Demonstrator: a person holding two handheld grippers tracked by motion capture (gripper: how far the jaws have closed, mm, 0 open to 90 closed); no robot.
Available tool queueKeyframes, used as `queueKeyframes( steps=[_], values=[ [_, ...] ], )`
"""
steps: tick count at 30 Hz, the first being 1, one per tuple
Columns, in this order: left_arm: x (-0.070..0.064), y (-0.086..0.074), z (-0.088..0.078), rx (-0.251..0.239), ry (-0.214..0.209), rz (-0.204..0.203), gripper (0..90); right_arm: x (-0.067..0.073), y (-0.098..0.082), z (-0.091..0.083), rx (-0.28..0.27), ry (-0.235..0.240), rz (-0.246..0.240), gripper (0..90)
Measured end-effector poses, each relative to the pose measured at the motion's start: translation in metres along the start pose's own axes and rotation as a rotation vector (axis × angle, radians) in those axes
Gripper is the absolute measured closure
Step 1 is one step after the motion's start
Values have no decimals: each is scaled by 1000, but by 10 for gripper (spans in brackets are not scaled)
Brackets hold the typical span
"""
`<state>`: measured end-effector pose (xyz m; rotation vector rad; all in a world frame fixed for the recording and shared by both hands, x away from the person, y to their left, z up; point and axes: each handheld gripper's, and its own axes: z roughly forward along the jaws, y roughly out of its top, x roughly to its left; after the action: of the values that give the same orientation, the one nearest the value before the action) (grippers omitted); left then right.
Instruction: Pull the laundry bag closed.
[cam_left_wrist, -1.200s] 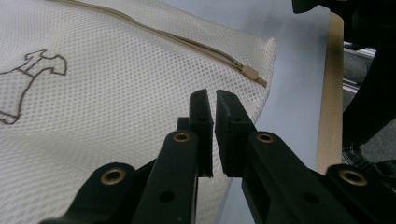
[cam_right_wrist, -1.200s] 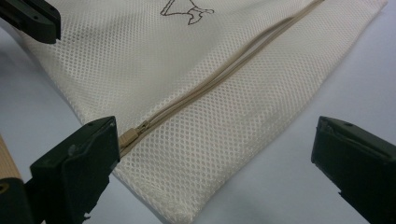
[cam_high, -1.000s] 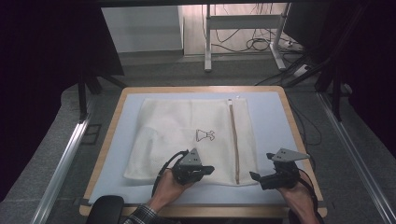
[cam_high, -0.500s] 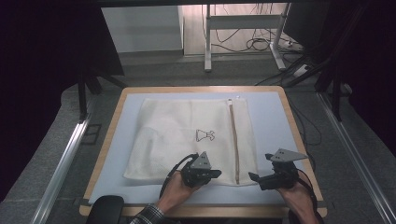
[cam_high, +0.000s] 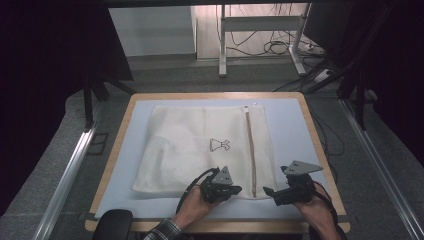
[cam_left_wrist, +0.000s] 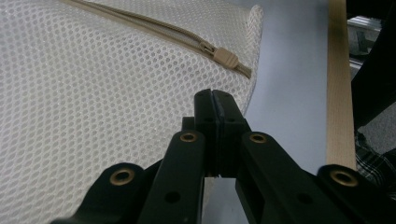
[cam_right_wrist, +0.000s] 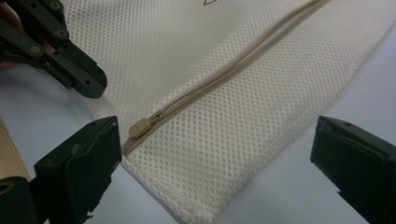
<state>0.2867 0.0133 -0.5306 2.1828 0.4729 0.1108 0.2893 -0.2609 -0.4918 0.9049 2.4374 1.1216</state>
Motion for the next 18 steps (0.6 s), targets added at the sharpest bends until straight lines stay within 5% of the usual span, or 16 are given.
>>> queueKeyframes(
  steps=[15,18],
  values=[
    [2,4,10,12,13,13,890,7,4,10,33,50,23,24],
    [3,3,12,23,16,12,890,11,5,13,67,42,-2,45]
  ],
)
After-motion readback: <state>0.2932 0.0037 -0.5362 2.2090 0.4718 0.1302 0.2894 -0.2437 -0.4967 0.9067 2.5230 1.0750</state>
